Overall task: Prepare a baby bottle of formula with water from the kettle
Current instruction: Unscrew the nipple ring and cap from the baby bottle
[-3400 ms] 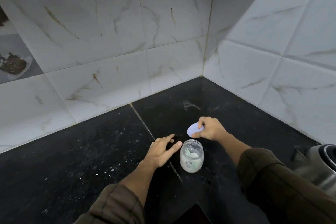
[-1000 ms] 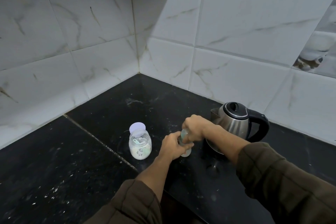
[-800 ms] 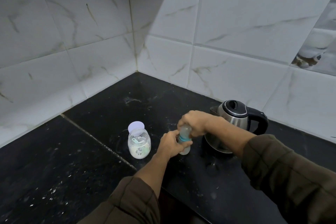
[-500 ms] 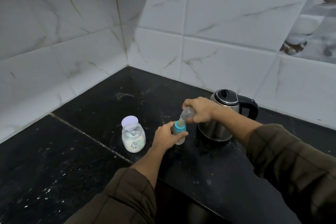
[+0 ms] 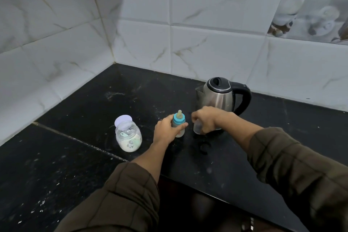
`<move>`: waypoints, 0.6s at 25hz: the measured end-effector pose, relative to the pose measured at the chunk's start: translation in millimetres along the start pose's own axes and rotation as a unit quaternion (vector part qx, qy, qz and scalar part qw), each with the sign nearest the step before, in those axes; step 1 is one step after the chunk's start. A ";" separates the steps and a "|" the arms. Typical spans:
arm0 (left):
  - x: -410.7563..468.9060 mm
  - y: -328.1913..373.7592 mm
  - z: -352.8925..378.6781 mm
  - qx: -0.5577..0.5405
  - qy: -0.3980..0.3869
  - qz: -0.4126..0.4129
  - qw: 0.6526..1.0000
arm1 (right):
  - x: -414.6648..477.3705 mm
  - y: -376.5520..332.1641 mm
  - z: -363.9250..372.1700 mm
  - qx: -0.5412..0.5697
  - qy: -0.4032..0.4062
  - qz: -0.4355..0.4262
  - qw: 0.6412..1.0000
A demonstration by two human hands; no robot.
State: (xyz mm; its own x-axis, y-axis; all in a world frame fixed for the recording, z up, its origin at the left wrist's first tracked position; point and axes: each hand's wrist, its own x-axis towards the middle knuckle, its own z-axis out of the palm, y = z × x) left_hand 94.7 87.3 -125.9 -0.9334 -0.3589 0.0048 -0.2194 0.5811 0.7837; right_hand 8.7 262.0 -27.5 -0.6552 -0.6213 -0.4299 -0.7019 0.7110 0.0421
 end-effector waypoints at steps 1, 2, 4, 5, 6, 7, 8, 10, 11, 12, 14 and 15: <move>0.4 -0.7 0.7 0.001 0.001 -0.001 1.000 | 0.6 -4.1 4.2 -0.015 -0.023 0.000 1.000; 0.7 -1.4 0.7 0.001 0.002 -0.002 1.000 | 1.0 -7.5 8.3 -0.031 -0.041 0.001 0.999; 0.6 -2.8 -0.3 0.005 0.000 -0.002 1.000 | 1.1 -12.7 16.7 -0.051 -0.071 0.007 0.996; 0.7 -3.6 -1.0 0.008 -0.001 -0.002 1.000 | 1.6 -14.0 21.3 -0.056 -0.083 0.012 0.995; 0.8 -4.3 -1.4 0.008 -0.003 -0.002 1.000 | 2.1 -14.9 25.3 -0.059 -0.093 0.017 0.994; 0.3 -4.8 -1.9 0.008 -0.006 -0.003 1.000 | 2.4 -15.9 29.1 -0.061 -0.101 0.020 0.993; -0.1 -5.5 -2.0 0.007 -0.011 -0.005 1.000 | 2.8 -16.1 33.0 -0.063 -0.106 0.022 0.992; -1.1 -6.5 -1.5 0.008 -0.019 -0.006 1.000 | 2.7 -16.3 39.1 -0.067 -0.108 0.024 0.992; -1.7 -6.6 -1.1 0.012 -0.020 -0.006 1.000 | 2.5 -16.7 41.2 -0.074 -0.107 0.023 0.991; -1.7 -7.0 -0.2 0.014 -0.020 -0.007 1.000 | 2.6 -17.0 42.5 -0.081 -0.108 0.022 0.991; -2.1 -5.1 -0.2 0.020 -0.020 -0.012 1.000 | 2.7 -18.2 40.3 -0.084 -0.120 0.022 0.989; -1.8 -3.9 -1.3 0.029 -0.019 -0.013 0.999 | 1.8 -19.1 35.5 -0.076 -0.125 0.024 0.989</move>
State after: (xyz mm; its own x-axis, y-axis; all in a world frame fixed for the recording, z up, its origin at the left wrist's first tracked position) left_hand 97.6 84.7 -128.1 -0.9368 -0.3477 -0.0392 -0.2588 0.6131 0.7464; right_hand 30.9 259.0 -61.0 -0.6123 -0.4740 -0.6328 -0.7185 0.6675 0.1953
